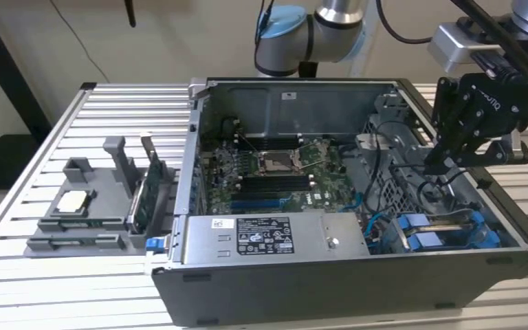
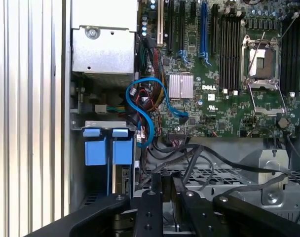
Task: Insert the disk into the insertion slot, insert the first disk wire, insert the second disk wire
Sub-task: 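Insert the first disk wire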
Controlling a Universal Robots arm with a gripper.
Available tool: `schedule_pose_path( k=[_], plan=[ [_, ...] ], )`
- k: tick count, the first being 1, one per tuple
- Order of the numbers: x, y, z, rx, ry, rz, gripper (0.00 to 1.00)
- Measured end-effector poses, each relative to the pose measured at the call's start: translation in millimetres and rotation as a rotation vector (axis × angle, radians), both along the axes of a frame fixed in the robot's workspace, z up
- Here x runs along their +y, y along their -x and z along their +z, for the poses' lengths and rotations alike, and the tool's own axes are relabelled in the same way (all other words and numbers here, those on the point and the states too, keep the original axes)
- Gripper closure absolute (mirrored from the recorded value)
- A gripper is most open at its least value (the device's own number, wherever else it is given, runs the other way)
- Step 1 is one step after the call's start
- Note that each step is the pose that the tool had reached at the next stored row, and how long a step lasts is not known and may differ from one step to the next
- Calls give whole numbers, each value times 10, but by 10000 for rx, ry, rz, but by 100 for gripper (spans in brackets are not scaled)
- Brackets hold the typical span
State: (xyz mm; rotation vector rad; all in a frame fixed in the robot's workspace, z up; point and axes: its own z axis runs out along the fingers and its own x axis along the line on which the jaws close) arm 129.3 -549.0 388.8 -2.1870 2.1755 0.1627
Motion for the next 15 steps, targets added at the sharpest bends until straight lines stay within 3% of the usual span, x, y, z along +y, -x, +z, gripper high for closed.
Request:
schedule_pose_path(
  k=[1,8,15],
  plan=[
    [0,0,-1,0,11,0,81],
    [0,0,-1,-2,42,0,81],
    [-1,-1,-26,-7,172,-1,81]
  ],
)
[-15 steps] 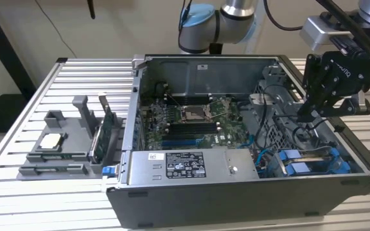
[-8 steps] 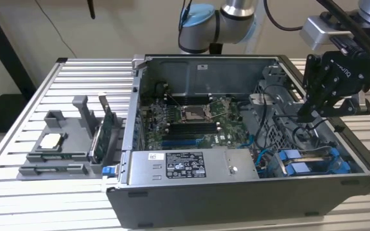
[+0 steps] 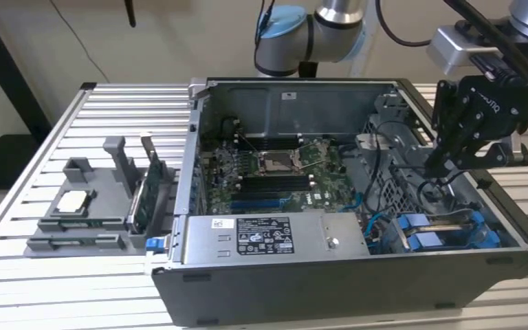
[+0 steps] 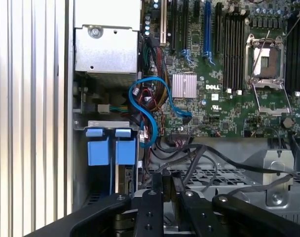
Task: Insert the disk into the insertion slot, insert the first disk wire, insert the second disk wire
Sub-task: 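Insert the first disk wire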
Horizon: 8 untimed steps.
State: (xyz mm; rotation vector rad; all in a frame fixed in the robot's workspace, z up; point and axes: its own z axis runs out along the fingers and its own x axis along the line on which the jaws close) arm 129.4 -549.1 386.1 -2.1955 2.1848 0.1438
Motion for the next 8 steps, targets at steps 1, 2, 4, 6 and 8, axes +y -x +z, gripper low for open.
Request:
schedule_pose_path(
  k=[1,2,4,6,8],
  plan=[
    [-1,-1,-3,0,22,0,81],
    [-2,-3,-6,0,43,1,81],
    [-5,-7,-12,0,83,1,81],
    [-9,-12,-20,0,119,1,81],
    [-12,-17,-27,0,157,1,81]
  ],
)
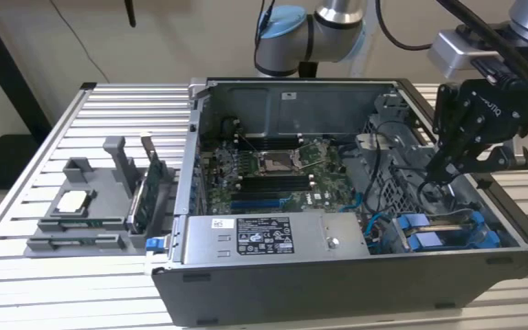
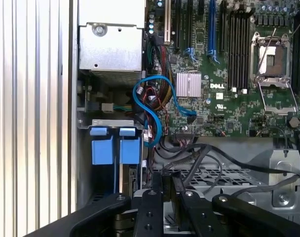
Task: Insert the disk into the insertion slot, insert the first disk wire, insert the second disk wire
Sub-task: 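Insert the first disk wire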
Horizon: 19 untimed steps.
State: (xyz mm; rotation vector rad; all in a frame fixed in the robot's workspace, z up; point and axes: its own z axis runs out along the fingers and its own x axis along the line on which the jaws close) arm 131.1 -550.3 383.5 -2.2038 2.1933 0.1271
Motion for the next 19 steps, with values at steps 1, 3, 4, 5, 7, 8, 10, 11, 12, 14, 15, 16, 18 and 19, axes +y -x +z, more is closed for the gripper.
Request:
schedule_pose_path(
  k=[1,3,4,5,7,8,10,11,12,14,15,16,18,19],
  plan=[
    [-2,-2,-4,0,20,0,81],
    [-5,-7,-11,0,58,0,81],
    [-7,-10,-15,0,77,0,81],
    [-9,-12,-19,0,94,-1,81],
    [-10,-16,-21,0,116,0,81],
    [-10,-16,-21,0,117,-2,81],
    [-10,-17,-27,0,119,0,81],
    [-10,-17,-31,0,129,0,81],
    [-10,-17,-35,-1,140,0,81],
    [-12,-18,-52,-12,150,1,81],
    [-14,-18,-63,-23,152,0,81],
    [-16,-17,-75,-41,155,0,81],
    [-19,-18,-102,-78,158,-1,81],
    [-24,-21,-113,-91,162,0,81]
  ],
)
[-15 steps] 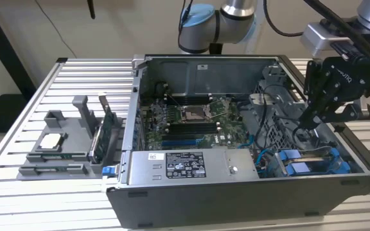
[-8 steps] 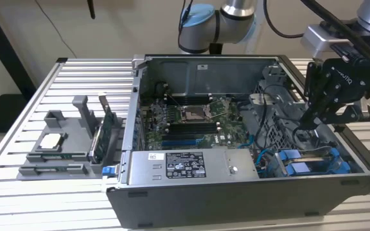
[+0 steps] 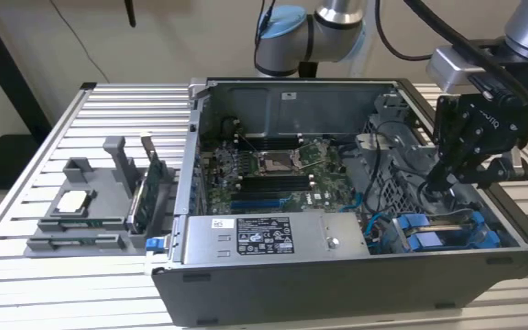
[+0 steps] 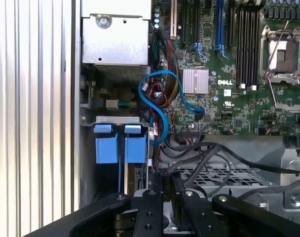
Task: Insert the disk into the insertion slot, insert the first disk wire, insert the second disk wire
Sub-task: 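Insert the first disk wire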
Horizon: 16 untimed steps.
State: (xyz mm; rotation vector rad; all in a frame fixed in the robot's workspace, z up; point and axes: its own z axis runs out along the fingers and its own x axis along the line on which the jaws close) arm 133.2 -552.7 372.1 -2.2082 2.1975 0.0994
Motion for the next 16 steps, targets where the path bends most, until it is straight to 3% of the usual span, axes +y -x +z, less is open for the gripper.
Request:
schedule_pose_path(
  k=[10,16],
  plan=[
    [-104,-125,-69,-35,53,-1,81],
    [-145,-165,-86,-37,130,-2,81]
  ],
)
